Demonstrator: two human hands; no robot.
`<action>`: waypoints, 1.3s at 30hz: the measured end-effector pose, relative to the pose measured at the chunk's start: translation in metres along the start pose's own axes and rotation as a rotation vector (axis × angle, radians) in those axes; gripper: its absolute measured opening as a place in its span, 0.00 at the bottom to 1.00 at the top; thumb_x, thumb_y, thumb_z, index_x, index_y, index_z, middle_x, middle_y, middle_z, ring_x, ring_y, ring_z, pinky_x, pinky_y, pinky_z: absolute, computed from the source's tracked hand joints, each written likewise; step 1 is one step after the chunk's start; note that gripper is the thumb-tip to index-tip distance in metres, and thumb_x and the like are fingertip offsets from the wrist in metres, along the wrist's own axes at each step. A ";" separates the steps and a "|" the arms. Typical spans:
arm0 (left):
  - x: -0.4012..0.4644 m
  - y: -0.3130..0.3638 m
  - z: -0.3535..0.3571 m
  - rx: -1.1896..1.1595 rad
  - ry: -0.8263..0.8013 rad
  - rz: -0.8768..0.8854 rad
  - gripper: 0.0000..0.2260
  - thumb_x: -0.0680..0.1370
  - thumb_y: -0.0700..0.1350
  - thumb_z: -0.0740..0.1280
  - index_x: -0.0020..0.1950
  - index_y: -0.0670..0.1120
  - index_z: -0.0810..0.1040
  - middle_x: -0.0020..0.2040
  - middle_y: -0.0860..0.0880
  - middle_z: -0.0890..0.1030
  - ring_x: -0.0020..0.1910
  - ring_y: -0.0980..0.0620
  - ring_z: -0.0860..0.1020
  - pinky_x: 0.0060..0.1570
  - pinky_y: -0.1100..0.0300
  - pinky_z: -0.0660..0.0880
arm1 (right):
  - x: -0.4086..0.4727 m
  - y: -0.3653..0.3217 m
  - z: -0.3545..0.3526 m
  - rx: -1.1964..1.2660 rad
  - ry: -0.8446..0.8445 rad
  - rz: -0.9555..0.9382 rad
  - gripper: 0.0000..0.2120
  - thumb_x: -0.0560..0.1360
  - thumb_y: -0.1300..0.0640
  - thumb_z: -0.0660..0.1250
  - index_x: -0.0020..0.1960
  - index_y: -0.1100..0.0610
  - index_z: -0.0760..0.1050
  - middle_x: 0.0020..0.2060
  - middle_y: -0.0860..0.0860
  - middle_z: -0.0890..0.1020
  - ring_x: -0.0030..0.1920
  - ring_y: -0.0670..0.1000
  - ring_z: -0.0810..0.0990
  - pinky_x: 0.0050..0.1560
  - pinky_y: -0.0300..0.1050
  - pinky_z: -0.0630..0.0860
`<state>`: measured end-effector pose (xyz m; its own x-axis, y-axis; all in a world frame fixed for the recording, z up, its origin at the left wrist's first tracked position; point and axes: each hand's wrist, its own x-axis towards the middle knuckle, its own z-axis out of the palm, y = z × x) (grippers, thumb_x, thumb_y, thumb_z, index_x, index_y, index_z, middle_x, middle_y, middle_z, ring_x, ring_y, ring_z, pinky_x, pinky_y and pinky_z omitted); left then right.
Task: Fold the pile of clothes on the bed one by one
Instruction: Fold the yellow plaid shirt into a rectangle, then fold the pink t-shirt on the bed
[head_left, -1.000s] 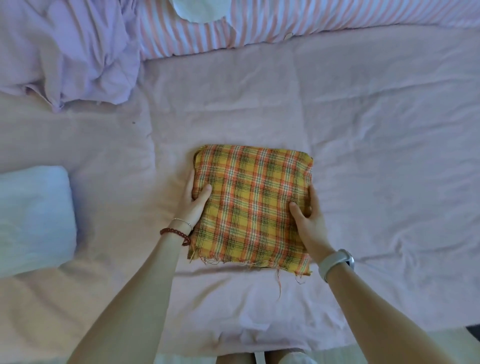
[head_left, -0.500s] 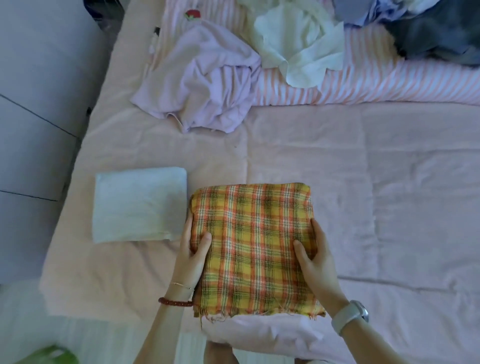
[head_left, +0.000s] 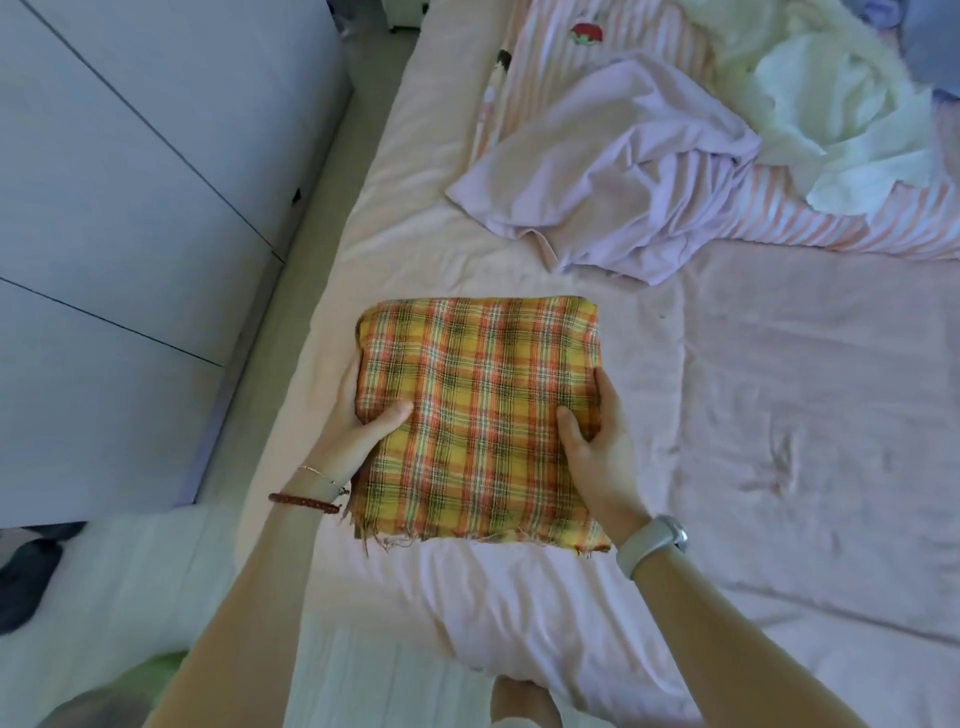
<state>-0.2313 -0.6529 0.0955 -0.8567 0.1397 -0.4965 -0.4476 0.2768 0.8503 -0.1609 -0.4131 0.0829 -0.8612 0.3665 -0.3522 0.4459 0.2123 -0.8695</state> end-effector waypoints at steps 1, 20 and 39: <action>0.012 -0.009 -0.006 0.078 -0.008 -0.022 0.43 0.70 0.52 0.73 0.76 0.57 0.47 0.68 0.52 0.65 0.63 0.52 0.69 0.61 0.51 0.70 | 0.007 0.001 0.009 -0.050 -0.008 0.019 0.29 0.79 0.53 0.60 0.76 0.51 0.52 0.65 0.50 0.67 0.49 0.42 0.73 0.50 0.36 0.72; 0.074 -0.087 0.072 1.213 0.231 0.185 0.27 0.75 0.63 0.51 0.73 0.56 0.62 0.75 0.44 0.60 0.73 0.35 0.55 0.64 0.29 0.53 | 0.061 0.075 0.080 -0.962 -0.148 -0.279 0.24 0.78 0.44 0.47 0.74 0.44 0.54 0.75 0.55 0.57 0.74 0.62 0.54 0.68 0.67 0.54; 0.127 0.033 0.221 1.118 -0.045 0.394 0.27 0.78 0.50 0.59 0.76 0.51 0.55 0.77 0.43 0.51 0.75 0.40 0.50 0.71 0.41 0.49 | 0.205 0.028 -0.085 -0.824 0.177 -0.241 0.26 0.75 0.54 0.60 0.72 0.57 0.63 0.70 0.57 0.66 0.69 0.60 0.64 0.62 0.57 0.66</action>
<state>-0.2980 -0.4157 0.0222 -0.8656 0.4284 -0.2593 0.3363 0.8810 0.3327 -0.3042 -0.2548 0.0153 -0.9348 0.3475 -0.0728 0.3495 0.8641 -0.3622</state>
